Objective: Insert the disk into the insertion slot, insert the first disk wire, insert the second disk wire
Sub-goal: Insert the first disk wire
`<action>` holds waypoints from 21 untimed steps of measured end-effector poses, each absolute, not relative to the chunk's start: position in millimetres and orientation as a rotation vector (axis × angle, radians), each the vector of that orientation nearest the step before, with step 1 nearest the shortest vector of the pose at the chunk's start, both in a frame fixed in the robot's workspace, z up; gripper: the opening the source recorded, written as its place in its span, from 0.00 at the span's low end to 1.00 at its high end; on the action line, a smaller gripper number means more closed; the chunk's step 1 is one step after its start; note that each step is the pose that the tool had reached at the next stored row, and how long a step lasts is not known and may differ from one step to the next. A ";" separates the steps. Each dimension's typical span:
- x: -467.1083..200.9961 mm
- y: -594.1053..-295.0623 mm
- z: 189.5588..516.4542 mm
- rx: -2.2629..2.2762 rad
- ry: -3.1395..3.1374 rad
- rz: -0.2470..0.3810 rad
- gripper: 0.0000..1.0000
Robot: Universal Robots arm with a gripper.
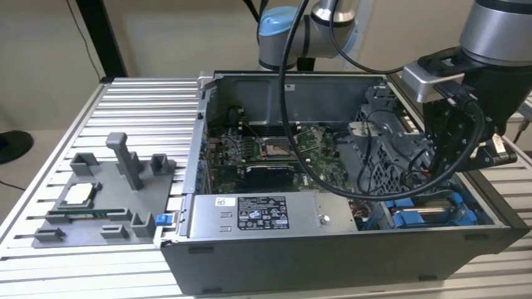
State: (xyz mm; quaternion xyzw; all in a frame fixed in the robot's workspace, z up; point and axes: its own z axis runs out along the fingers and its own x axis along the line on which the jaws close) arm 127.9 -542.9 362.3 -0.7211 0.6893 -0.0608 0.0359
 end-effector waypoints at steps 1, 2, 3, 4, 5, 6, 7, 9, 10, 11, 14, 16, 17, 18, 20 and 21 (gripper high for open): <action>127.9 -542.8 362.2 -2.215 2.117 -0.187 0.00; 127.9 -542.8 362.2 -2.215 2.117 -0.187 0.00; 127.9 -542.9 362.2 -2.215 2.117 -0.187 0.00; 127.9 -542.9 362.2 -2.215 2.117 -0.186 0.00; 127.9 -542.8 362.2 -2.216 2.118 -0.185 0.00; 127.9 -542.8 362.1 -2.218 2.120 -0.180 0.00; 127.9 -542.8 362.1 -2.221 2.123 -0.175 0.00; 127.9 -542.9 362.2 -2.231 2.131 -0.156 0.00; 127.9 -542.9 362.2 -2.238 2.138 -0.141 0.00; 127.9 -542.9 362.2 -2.246 2.145 -0.126 0.00; 127.9 -542.9 362.2 -2.270 2.166 -0.077 0.00; 127.9 -542.9 362.3 -2.286 2.180 -0.045 0.00; 127.9 -542.9 362.3 -2.291 2.185 -0.032 0.00; 127.9 -542.9 362.5 -2.297 2.190 -0.021 0.00; 128.0 -542.9 362.6 -2.308 2.200 0.005 0.00; 128.4 -542.9 362.8 -2.315 2.207 0.021 0.00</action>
